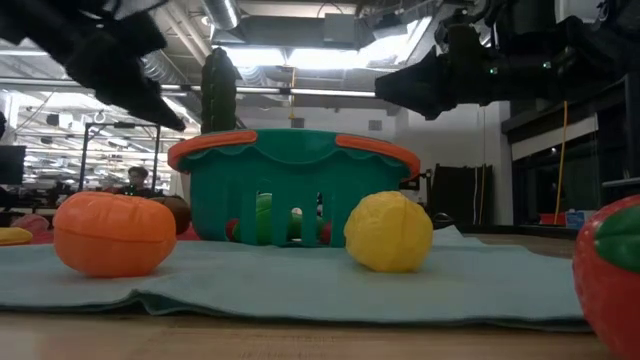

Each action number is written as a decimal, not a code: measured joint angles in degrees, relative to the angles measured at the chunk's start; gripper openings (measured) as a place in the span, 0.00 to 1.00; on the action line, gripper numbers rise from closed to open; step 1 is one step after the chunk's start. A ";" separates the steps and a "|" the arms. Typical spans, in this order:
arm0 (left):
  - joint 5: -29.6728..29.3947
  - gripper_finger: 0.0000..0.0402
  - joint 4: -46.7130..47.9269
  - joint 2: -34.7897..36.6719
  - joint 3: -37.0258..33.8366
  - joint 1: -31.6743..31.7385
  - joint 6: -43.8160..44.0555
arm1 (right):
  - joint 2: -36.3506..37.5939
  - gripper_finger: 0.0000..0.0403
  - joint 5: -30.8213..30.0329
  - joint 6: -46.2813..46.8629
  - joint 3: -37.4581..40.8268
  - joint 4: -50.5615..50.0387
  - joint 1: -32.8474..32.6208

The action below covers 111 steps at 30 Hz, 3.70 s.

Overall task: Build produce basket
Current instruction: Put the brown kiwi into the blue basket

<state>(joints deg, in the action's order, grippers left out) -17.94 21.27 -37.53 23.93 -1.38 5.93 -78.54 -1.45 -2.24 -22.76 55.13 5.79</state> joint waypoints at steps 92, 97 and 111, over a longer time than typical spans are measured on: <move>8.13 0.71 4.56 -39.31 9.26 8.13 2.58 | -0.02 0.43 0.01 0.46 -0.04 -3.99 -0.01; 7.98 0.69 4.56 -39.31 9.26 8.11 2.97 | -0.02 0.43 0.00 0.46 -0.04 -4.00 -0.01; 7.98 0.57 4.61 -39.31 9.26 8.11 3.16 | -0.02 0.43 0.00 0.55 -0.04 -4.00 -0.01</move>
<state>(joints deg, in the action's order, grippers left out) -9.96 25.88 -76.84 33.19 6.73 9.09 -78.56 -1.45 -1.70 -22.81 51.13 5.78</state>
